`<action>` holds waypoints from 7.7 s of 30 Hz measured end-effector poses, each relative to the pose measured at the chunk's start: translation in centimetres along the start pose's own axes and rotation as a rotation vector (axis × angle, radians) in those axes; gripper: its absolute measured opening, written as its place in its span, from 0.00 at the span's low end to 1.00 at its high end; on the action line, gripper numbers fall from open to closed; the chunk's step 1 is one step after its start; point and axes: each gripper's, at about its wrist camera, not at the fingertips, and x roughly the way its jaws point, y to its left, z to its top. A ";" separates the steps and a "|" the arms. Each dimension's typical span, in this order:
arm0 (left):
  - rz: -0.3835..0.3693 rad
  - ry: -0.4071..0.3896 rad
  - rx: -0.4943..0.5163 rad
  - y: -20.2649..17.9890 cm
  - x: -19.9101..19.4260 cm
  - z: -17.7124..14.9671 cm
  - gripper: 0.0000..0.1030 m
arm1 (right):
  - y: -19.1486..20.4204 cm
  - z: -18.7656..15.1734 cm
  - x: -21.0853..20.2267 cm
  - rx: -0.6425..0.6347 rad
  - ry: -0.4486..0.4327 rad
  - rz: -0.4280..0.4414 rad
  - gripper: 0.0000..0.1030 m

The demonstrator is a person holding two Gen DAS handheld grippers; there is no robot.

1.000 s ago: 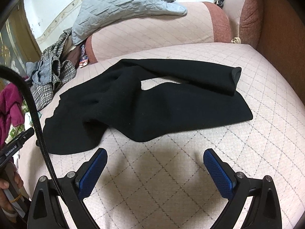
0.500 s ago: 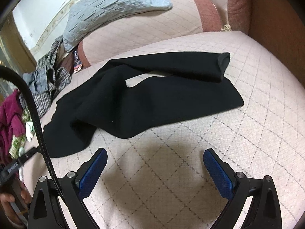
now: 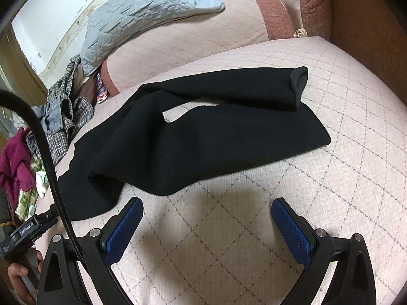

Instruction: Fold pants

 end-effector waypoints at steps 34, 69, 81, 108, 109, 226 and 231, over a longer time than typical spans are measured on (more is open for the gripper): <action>-0.132 -0.055 -0.084 5.5 -3.8 1.1 0.15 | -5.0 0.6 -7.9 0.165 -0.053 0.118 0.06; -0.119 0.104 -0.043 6.9 -5.0 -2.6 0.16 | -11.1 -5.0 -8.2 0.307 0.168 0.059 0.05; 0.070 0.038 -0.007 9.8 -9.3 -2.4 0.18 | -8.0 -3.3 -11.8 0.097 0.050 -0.045 0.29; -0.094 0.038 0.051 7.2 -3.5 6.3 0.62 | 15.4 4.4 5.5 -0.530 0.077 0.196 0.51; -0.089 0.043 0.080 6.7 -2.5 7.2 0.62 | 15.2 5.3 6.0 -0.561 0.070 0.172 0.52; -0.254 0.080 -0.337 11.8 -5.8 -2.8 0.68 | 24.5 -9.3 3.8 -0.730 0.151 0.460 0.45; -0.401 0.084 -0.359 10.2 -3.6 -1.8 0.68 | 22.5 -8.8 4.6 -0.615 0.175 0.524 0.45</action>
